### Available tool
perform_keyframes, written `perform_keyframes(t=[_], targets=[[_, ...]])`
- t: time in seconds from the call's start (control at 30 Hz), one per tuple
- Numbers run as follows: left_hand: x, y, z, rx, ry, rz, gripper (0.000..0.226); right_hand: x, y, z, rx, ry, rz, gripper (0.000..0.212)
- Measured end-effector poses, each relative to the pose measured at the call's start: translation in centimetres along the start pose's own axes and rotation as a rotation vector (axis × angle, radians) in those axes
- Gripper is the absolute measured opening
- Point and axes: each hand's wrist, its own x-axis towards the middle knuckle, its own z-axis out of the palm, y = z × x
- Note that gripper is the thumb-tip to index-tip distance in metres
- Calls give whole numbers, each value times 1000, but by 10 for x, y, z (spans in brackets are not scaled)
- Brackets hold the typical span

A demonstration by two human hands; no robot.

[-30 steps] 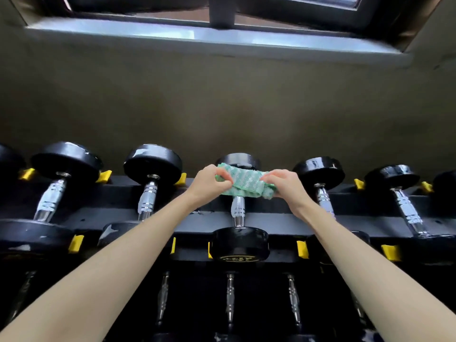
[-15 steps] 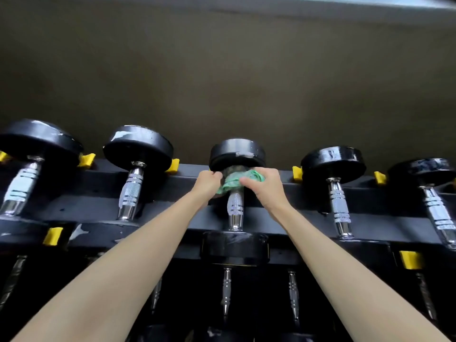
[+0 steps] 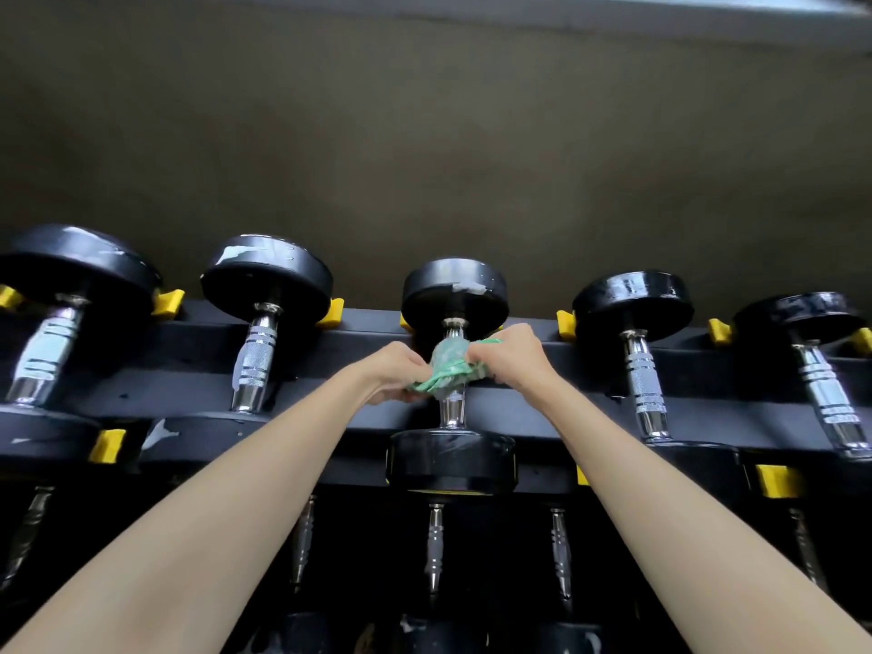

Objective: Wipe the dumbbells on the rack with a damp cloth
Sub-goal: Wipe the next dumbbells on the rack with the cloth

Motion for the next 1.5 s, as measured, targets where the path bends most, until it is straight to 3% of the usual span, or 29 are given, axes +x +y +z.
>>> perform_keyframes(t=[0.1, 0.23, 0.37, 0.57, 0.73, 0.93, 1.0, 1.13, 1.3, 1.4, 1.5], targets=[[-8, -4, 3, 77, -63, -6, 35, -7, 3, 2, -13, -54, 26, 29], [-18, -9, 7, 190, -121, -29, 38, -20, 2, 3, -74, -117, 66, 10], [-31, 1, 1, 236, -183, -88, 30, -32, -7, 1, -72, -176, 186, 8], [-57, 38, -36, -182, -278, -143, 32, -36, -16, -24, 460, -347, 378, 27], [-85, 55, -61, -444, -387, -3, 26, -47, -19, -42, 817, -465, 459, 35], [-95, 66, -52, 28, -95, 282, 12, -60, -14, -48, 877, -443, 400, 31], [-95, 69, -50, -2, -9, 329, 19, -67, -15, -47, 846, -350, 346, 22], [-99, 78, -35, -86, 146, 444, 6, -71, -14, -44, 976, -324, 149, 16], [-95, 81, -20, 366, 630, 711, 15, -72, -13, -39, 984, -387, 120, 36], [-94, 74, -6, 496, 610, 933, 17, -72, -15, -39, 1107, -490, 159, 63], [-99, 68, 5, 541, 440, 1011, 29, -71, -17, -40, 1215, -542, 129, 75]])
